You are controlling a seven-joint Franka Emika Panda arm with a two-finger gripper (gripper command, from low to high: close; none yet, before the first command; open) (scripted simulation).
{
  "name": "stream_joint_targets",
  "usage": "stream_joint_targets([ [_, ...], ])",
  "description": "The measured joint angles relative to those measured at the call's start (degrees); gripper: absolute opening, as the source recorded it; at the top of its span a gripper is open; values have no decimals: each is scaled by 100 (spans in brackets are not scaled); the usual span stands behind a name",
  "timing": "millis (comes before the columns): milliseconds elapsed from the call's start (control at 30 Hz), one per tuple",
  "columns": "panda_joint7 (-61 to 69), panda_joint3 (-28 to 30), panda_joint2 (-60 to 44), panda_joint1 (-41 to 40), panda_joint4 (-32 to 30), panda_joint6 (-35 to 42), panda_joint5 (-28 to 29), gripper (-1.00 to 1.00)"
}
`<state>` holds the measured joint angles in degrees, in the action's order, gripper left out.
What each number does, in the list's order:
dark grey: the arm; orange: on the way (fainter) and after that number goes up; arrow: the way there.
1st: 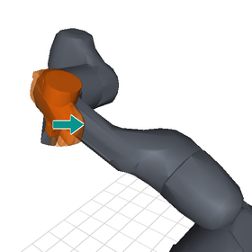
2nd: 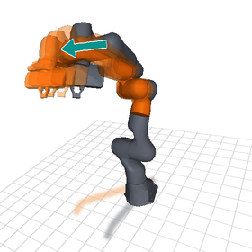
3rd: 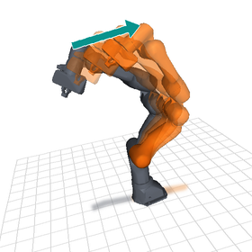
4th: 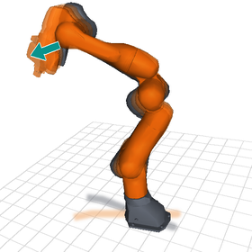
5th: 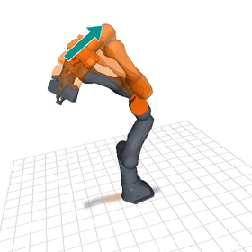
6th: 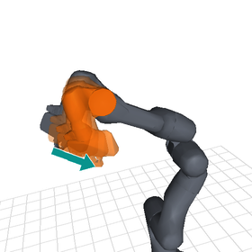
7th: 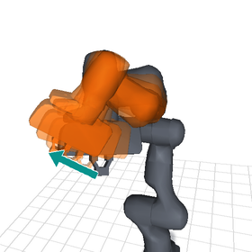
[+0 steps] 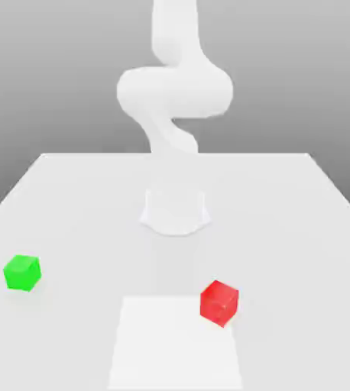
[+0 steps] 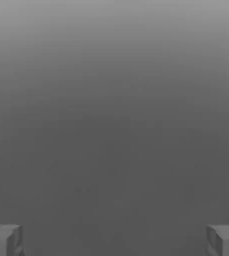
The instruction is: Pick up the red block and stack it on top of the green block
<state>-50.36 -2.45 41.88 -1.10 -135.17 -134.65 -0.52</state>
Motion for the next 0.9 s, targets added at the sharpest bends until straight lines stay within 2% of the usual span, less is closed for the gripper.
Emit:
stream_joint_targets([
  [567,-4011,-1618,-3565,-452,-2732,-2465,-260,0],
  [700,-4793,-1472,-4469,-423,-2807,-3161,412,0],
  [833,-5461,-678,-5249,160,-2698,-3792,1311,0],
  [867,-5545,-517,-5377,292,-2680,-3898,1427,-100],
  [900,-5545,-517,-5377,292,-2680,-3898,1427,-100],
])
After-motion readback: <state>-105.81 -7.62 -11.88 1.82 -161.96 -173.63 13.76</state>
